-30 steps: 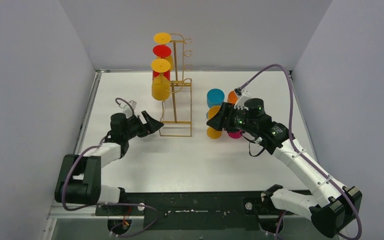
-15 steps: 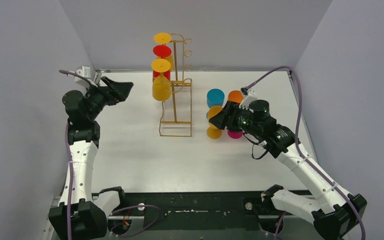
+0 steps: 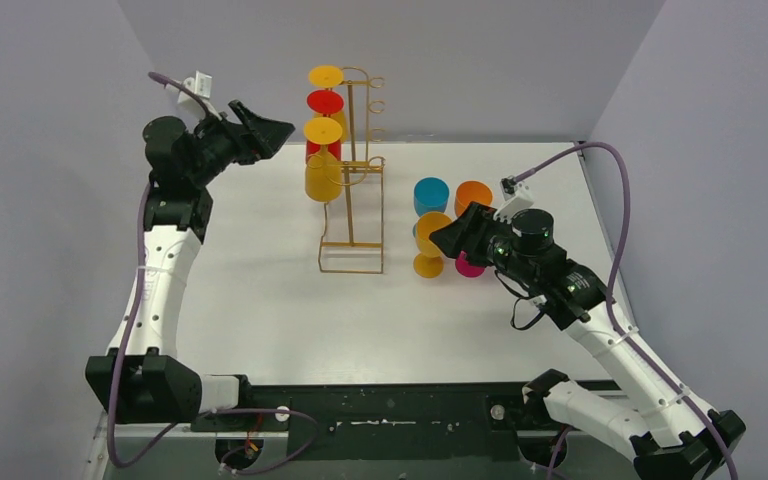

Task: Take the wine glass off the wine glass rack
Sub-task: Adjust the wine rack at the center of the board, then pick up the wine glass from the wine rack.

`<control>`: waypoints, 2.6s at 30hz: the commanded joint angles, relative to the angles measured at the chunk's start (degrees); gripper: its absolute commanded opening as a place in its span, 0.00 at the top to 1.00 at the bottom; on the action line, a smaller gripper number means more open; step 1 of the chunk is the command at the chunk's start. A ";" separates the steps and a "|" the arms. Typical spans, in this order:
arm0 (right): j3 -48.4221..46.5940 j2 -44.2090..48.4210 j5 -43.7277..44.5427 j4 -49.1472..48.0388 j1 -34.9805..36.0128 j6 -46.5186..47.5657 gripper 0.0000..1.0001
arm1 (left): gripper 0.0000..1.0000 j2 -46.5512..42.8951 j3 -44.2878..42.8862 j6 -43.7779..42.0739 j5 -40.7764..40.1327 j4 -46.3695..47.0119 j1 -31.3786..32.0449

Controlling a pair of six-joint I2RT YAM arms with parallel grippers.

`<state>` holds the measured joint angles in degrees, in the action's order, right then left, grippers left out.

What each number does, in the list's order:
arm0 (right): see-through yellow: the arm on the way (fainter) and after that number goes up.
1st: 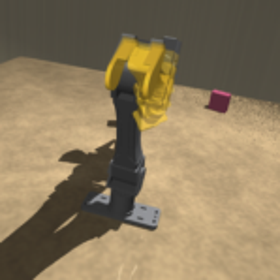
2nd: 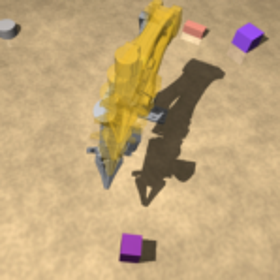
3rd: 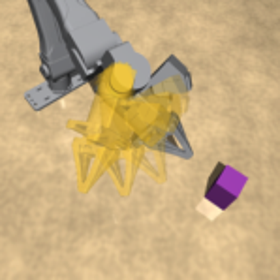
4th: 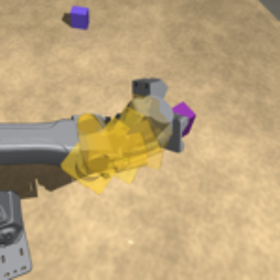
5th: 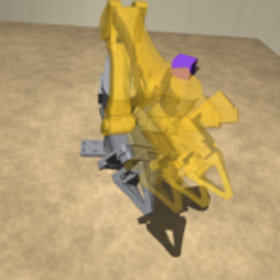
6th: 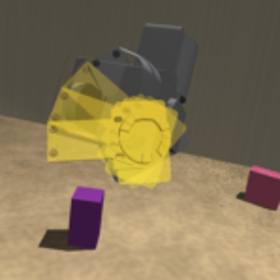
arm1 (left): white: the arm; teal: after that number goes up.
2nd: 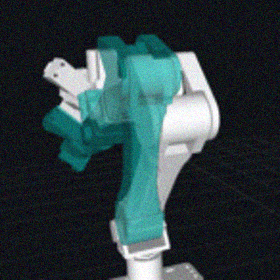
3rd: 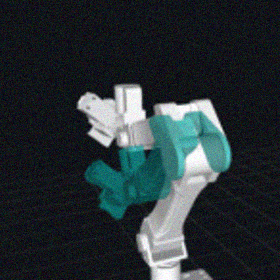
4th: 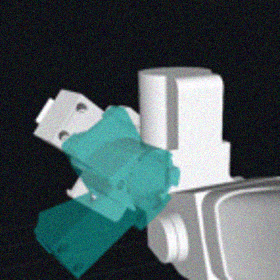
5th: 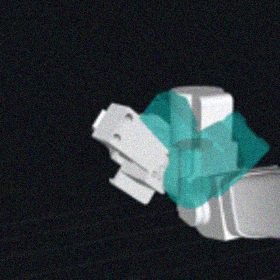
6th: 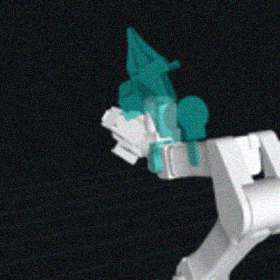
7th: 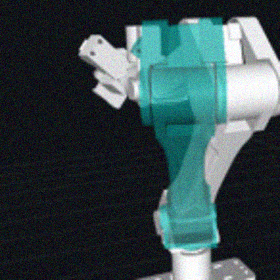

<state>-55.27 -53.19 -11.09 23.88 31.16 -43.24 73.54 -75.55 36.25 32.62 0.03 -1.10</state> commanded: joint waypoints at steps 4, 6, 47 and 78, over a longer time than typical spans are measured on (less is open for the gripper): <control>-0.65 1.41 3.06 -0.81 -0.20 -1.00 0.37 | 0.31 5.83 -9.49 -5.54 -3.38 -10.88 5.11; -0.78 1.42 3.26 -0.59 -0.22 -0.88 0.37 | 0.32 6.69 -10.23 -5.56 -3.98 -10.93 5.59; -0.10 1.30 3.37 -0.28 -0.20 -0.07 0.33 | 0.79 10.89 -8.64 -0.51 -5.09 -1.13 8.77; 0.57 2.39 3.71 -1.00 -0.22 -0.64 0.31 | 1.00 6.81 5.06 26.47 2.59 29.23 -0.69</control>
<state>-54.81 -51.68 -8.34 24.97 31.16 -44.07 83.66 -70.65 61.34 34.02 24.29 0.60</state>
